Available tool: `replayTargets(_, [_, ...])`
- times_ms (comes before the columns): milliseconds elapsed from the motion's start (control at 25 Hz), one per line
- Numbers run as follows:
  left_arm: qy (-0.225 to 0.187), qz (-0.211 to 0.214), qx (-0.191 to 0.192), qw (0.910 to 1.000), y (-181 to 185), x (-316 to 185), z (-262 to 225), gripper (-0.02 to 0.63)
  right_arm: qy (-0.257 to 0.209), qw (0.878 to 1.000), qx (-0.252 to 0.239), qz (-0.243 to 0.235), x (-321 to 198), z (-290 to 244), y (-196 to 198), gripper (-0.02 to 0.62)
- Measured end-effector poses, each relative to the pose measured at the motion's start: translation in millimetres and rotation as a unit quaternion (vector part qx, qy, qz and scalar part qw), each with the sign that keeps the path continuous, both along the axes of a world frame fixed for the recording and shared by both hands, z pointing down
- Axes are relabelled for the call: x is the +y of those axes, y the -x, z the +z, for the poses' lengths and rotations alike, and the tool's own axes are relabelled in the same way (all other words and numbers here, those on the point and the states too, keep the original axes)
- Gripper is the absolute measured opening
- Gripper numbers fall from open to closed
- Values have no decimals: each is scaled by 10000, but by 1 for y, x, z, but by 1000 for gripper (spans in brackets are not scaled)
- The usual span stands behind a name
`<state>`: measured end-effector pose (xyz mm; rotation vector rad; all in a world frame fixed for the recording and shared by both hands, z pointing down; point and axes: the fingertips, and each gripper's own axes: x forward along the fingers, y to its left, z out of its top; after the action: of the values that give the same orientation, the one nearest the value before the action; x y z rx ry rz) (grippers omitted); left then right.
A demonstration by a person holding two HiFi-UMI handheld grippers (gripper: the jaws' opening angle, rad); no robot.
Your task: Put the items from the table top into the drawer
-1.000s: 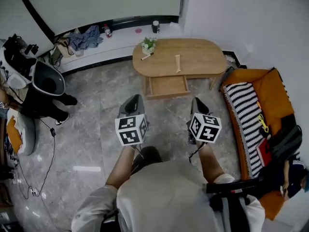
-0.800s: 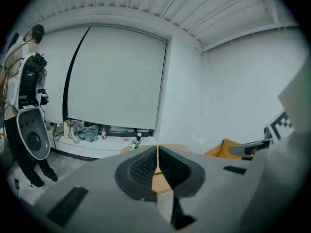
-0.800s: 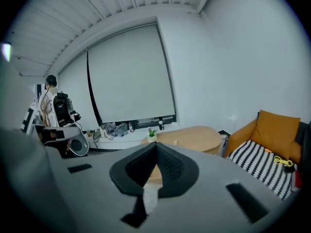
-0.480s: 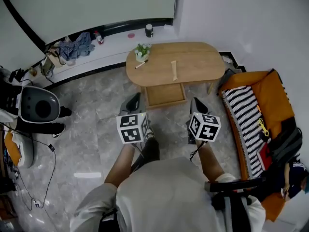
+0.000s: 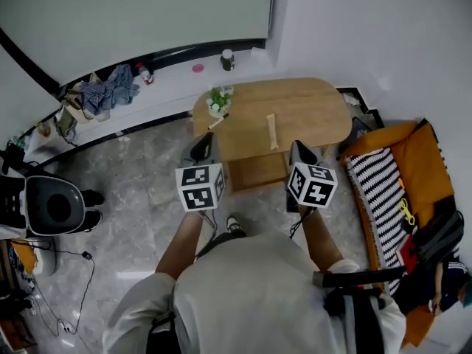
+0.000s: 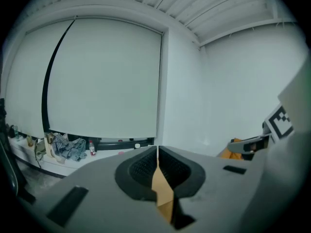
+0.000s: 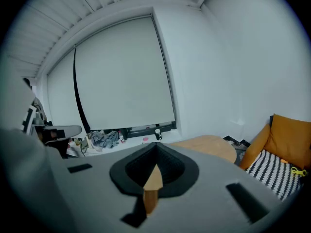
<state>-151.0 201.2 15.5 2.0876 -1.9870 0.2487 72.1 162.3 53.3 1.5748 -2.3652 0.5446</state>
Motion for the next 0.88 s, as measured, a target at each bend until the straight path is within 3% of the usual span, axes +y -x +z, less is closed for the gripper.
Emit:
replayTargets(400, [301,-24,40,9995,60,-87,26,15,203,9997,26,113,-87,15,53,-8])
replayTargets(640, [880,30,152,9960,58,-110,76,15,680,9975,216,15,-109,59,57,-8])
replayTargets(880, [1016,-155,176,9946,58,-138,101,15,908,9950,350,-238,-154,89,66,-8])
